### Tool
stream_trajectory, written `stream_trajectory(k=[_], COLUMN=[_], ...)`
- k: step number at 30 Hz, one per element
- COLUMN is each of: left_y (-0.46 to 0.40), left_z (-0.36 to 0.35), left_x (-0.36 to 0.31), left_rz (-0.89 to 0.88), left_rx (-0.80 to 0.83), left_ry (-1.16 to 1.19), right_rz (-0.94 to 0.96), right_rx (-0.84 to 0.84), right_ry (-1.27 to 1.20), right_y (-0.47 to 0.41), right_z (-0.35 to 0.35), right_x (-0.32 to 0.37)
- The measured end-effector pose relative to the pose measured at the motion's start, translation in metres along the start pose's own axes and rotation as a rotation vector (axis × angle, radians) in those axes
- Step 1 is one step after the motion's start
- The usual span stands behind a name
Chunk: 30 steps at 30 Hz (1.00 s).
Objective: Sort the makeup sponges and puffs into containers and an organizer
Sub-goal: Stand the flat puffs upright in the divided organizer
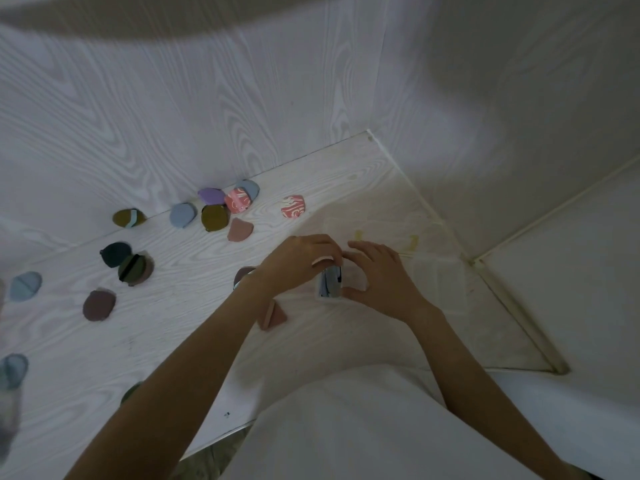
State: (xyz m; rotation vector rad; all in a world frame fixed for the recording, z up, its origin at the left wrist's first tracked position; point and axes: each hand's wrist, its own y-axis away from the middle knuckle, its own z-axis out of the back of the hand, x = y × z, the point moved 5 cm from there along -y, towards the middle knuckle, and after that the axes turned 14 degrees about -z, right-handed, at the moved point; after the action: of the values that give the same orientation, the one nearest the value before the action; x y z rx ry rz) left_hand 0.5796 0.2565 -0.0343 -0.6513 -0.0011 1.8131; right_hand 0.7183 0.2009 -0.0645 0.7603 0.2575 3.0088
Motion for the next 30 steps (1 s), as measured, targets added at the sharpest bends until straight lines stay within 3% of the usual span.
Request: stream_trajectory(k=[4, 9, 17, 24, 30], left_y=[0.005, 0.011, 0.036, 0.035, 0.046], left_z=[-0.014, -0.023, -0.019, -0.023, -0.019], left_x=[0.002, -0.004, -0.005, -0.004, -0.007], left_rz=[0.021, -0.015, 0.315, 0.255, 0.311], left_rx=[0.061, -0.03, -0.105, 0.015, -0.075], left_ry=[-0.037, -0.203, -0.244, -0.28, -0.208], right_rz=[0.017, 0.017, -0.039, 0.009, 0.071], right_rx=[0.005, 0.024, -0.048, -0.038, -0.115], right_ry=[-0.008, -0.004, -0.007, -0.048, 0.058], right_y=[0.0, 0.0, -0.002, -0.001, 0.0], right_z=[0.002, 0.002, -0.001, 0.005, 0.004], right_x=[0.0, -0.001, 0.006, 0.015, 0.021])
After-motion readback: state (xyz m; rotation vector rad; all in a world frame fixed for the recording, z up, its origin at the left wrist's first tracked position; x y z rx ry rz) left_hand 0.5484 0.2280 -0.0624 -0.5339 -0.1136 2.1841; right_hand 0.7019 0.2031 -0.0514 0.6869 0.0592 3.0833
